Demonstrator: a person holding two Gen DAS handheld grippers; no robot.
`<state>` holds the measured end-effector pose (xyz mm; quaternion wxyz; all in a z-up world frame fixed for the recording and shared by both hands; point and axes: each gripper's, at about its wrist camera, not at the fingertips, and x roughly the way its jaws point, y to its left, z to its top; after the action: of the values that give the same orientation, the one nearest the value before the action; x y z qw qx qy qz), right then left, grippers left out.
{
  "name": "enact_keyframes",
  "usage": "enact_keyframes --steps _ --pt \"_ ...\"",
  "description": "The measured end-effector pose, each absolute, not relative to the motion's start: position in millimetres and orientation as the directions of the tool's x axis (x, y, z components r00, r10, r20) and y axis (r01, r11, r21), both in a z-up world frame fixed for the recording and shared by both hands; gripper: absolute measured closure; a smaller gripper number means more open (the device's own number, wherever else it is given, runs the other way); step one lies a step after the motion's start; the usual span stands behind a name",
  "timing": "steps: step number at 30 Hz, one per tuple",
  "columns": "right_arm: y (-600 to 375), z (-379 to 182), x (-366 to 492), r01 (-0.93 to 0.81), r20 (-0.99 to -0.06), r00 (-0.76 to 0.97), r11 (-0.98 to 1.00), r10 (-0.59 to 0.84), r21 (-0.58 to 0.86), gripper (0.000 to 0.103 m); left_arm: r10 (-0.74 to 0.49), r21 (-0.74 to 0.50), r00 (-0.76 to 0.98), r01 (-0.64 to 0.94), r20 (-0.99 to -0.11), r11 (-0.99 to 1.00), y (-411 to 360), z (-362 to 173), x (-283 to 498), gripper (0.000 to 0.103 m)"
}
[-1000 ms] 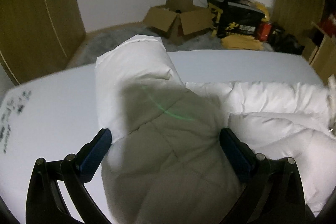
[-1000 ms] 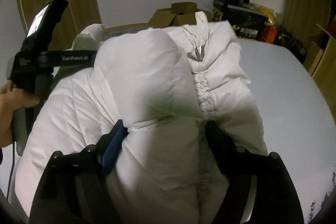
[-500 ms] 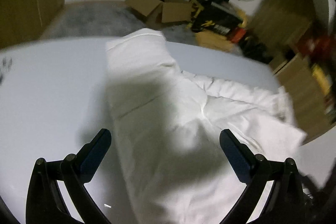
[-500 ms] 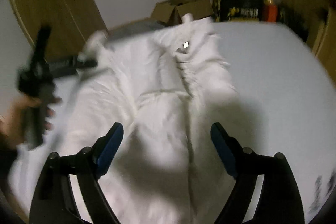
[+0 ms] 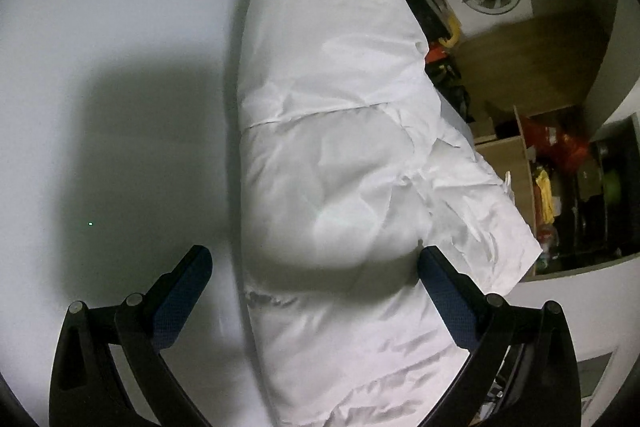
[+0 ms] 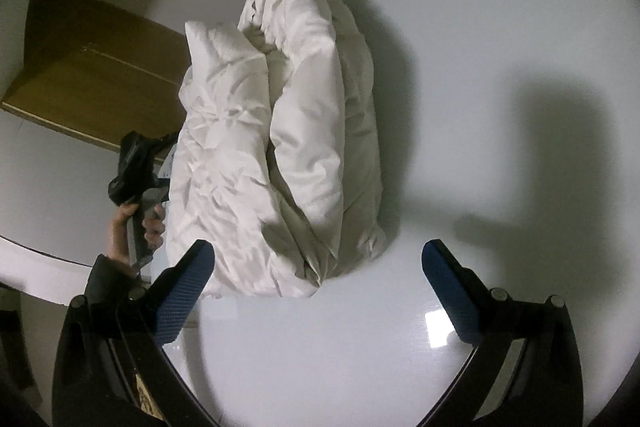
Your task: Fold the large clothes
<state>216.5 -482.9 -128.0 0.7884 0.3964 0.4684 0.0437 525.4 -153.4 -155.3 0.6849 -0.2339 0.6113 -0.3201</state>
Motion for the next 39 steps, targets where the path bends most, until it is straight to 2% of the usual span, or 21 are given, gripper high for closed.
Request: enact_keyframes --steps 3,11,17,25,27,29,32,35,39 --pt "-477.7 -131.0 218.9 0.292 -0.715 0.545 0.701 0.437 0.651 0.0 -0.759 -0.745 0.03 0.17 -0.651 0.646 -162.9 -159.0 537.2 0.0" --pt "-482.7 -152.6 217.6 0.326 -0.715 0.513 0.663 0.475 0.674 0.0 -0.756 -0.724 0.074 0.241 -0.651 0.647 -193.5 -160.3 567.0 0.0" --pt "-477.6 -165.5 231.4 0.309 -0.664 0.5 0.602 0.556 0.737 0.0 -0.74 -0.694 0.067 0.298 -0.67 0.655 -216.8 -157.4 572.7 0.0" --pt "-466.3 -159.1 239.8 0.291 -0.688 0.5 0.646 0.526 0.705 0.0 -0.667 -0.614 0.106 0.308 -0.737 0.727 -230.9 -155.2 567.1 0.001" --pt "-466.8 -157.2 238.6 0.305 -0.713 0.49 0.668 0.501 0.679 0.011 -0.645 -0.59 0.116 0.307 -0.755 0.746 -235.7 -154.4 564.2 0.013" --pt "-464.6 -158.0 237.0 0.31 -0.71 0.487 0.66 0.508 0.685 0.032 -0.635 -0.568 0.137 0.332 -0.761 0.753 -241.3 -144.9 557.3 0.04" --pt "-461.2 -155.8 231.6 0.312 -0.703 0.506 0.654 0.499 0.689 0.053 -0.583 -0.487 0.183 0.386 -0.792 0.783 -250.7 -126.0 544.8 0.061" --pt "-451.1 -140.2 223.6 0.297 -0.714 0.534 0.691 0.452 0.659 0.068 -0.542 -0.421 0.245 0.411 -0.804 0.809 -252.8 -107.4 534.3 0.073" --pt "-432.7 -119.2 209.7 0.264 -0.705 0.551 0.708 0.447 0.655 0.074 -0.529 -0.379 0.297 0.438 -0.795 0.815 -241.6 -79.9 518.9 0.077"
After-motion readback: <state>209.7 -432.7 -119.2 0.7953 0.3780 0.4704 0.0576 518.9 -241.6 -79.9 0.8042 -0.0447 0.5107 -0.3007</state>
